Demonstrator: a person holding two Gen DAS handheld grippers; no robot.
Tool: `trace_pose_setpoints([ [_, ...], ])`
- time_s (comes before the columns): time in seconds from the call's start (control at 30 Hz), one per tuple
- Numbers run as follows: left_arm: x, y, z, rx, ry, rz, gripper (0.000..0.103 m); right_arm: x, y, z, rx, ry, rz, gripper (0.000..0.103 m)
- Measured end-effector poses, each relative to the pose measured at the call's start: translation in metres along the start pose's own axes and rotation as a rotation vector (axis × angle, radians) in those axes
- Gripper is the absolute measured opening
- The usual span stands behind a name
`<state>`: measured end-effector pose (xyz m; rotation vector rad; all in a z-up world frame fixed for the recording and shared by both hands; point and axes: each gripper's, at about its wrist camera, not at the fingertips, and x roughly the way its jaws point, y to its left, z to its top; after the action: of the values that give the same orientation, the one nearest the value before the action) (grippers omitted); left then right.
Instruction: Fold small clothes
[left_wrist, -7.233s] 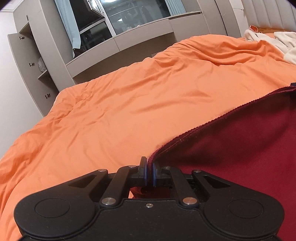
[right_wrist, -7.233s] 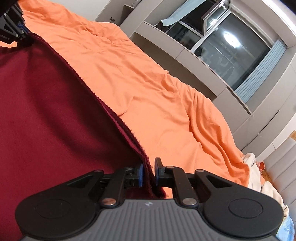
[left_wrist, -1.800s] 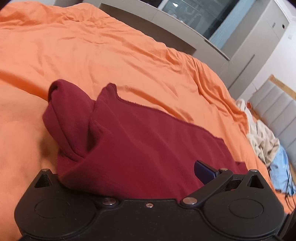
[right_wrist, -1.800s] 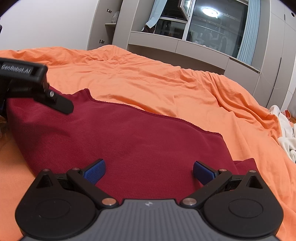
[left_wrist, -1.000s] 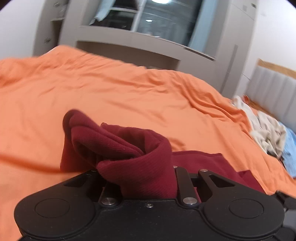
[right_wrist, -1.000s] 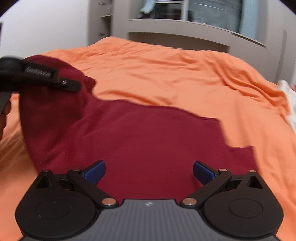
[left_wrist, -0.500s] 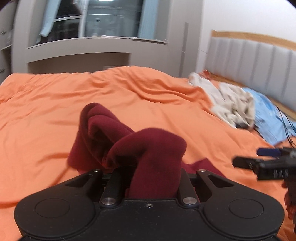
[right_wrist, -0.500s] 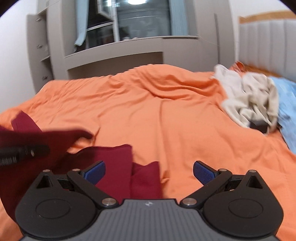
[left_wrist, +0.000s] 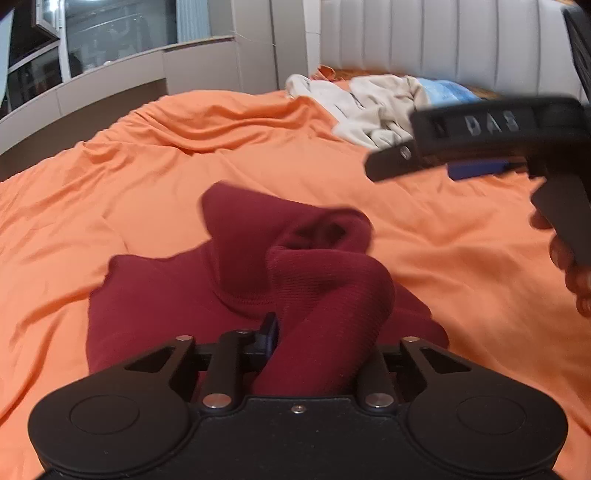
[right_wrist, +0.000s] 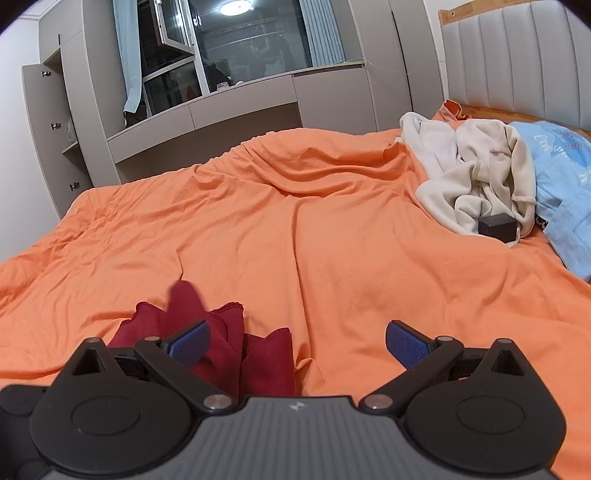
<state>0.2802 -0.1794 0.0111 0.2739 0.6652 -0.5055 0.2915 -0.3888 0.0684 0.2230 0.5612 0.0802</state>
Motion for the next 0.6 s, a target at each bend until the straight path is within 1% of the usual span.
trace_pose_setpoints([
  [0.13, 0.001, -0.005, 0.001, 0.011, 0.008, -0.021, 0.035, 0.004, 0.000, -0.001, 0.008, 0.016, 0.003, 0.103],
  [0.17, 0.000, -0.005, 0.000, 0.015, 0.009, -0.025, 0.038, 0.005, 0.000, -0.001, 0.013, 0.021, 0.005, 0.103],
  [0.2, -0.001, -0.007, -0.001, 0.017, 0.008, -0.031, 0.044, 0.007, -0.001, -0.002, 0.017, 0.026, 0.005, 0.103],
  [0.23, -0.002, -0.008, -0.001, 0.016, 0.007, -0.040, 0.047, 0.008, -0.001, -0.002, 0.021, 0.031, 0.005, 0.103],
  [0.3, -0.002, -0.008, 0.000, 0.013, 0.004, -0.063, 0.067, 0.011, -0.004, -0.003, 0.030, 0.043, 0.005, 0.103],
  [0.33, -0.004, -0.008, -0.001, 0.011, -0.001, -0.074, 0.072, 0.013, -0.005, -0.004, 0.036, 0.051, 0.006, 0.103],
  [0.37, -0.007, -0.009, -0.002, 0.012, -0.006, -0.081, 0.081, 0.015, -0.007, -0.004, 0.045, 0.061, 0.009, 0.103],
  [0.4, -0.008, -0.010, -0.002, 0.015, -0.009, -0.088, 0.088, 0.018, -0.008, -0.005, 0.056, 0.074, 0.016, 0.103],
  [0.5, -0.015, -0.011, -0.005, 0.026, -0.021, -0.112, 0.098, 0.028, -0.012, -0.010, 0.102, 0.123, 0.041, 0.103],
  [0.6, -0.026, -0.010, -0.008, 0.041, -0.050, -0.116, 0.100, 0.039, -0.016, -0.015, 0.168, 0.175, 0.092, 0.103],
])
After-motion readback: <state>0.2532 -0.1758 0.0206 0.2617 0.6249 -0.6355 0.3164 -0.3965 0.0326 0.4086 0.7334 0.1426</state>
